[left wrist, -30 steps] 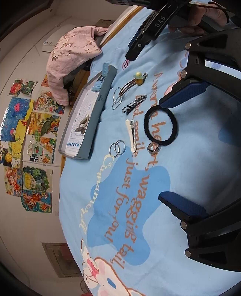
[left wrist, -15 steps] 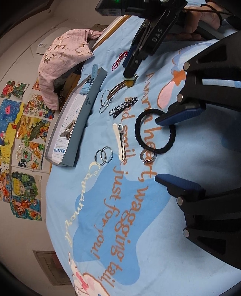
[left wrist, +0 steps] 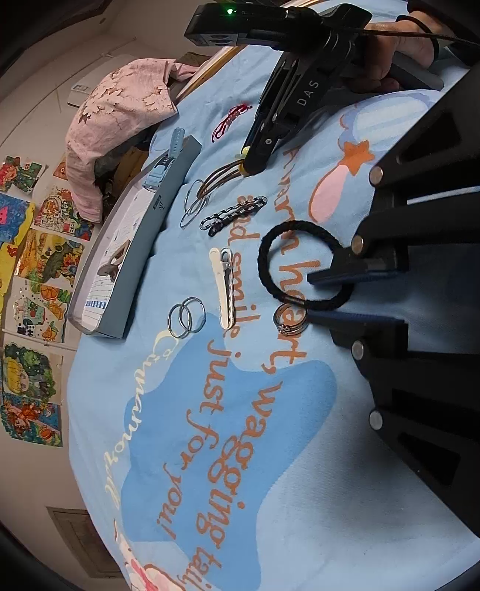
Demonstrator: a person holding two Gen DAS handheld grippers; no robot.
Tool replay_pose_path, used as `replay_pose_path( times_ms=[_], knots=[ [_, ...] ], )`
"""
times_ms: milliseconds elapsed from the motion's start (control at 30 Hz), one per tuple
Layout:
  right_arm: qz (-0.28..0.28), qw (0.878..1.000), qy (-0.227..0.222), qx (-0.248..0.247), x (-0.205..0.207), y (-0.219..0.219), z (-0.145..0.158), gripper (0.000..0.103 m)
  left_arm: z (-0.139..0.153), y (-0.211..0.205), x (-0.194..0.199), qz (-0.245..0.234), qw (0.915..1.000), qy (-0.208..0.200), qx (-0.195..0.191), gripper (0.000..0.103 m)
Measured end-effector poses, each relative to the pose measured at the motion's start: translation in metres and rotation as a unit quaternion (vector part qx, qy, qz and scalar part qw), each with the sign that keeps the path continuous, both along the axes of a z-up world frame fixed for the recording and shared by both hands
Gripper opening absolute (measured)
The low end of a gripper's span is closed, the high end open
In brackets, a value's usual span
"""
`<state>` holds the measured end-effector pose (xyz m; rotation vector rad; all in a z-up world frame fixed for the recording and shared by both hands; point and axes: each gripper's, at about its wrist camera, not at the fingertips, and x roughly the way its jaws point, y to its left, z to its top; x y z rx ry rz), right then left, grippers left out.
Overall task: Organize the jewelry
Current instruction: 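Grasp the black hair tie with the left tool while the right tool grasps the flower hair tie, then carry both hair ties into the grey tray and open both tools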
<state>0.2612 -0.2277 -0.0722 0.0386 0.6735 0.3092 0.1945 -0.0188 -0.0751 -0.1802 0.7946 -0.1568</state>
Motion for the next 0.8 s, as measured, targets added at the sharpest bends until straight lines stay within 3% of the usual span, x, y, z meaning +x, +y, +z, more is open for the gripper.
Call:
replay_pose_path(
  times_ms=[300,567,800],
  knots=[
    [0.000,1.000,-0.009,0.011,-0.003,-0.004,0.003,0.021,0.008,0.005,-0.010,0.001,0.9995,-0.024,-0.023,0.005],
    [-0.007,0.997,-0.060,0.038,-0.023,-0.017,0.027,0.021,0.032,-0.002,-0.023,-0.014,0.9968,-0.072,-0.029,0.005],
    [-0.022,0.993,-0.094,0.072,-0.029,-0.032,0.045,0.021,0.059,-0.008,-0.012,-0.026,0.9939,-0.096,-0.047,0.005]
  ],
)
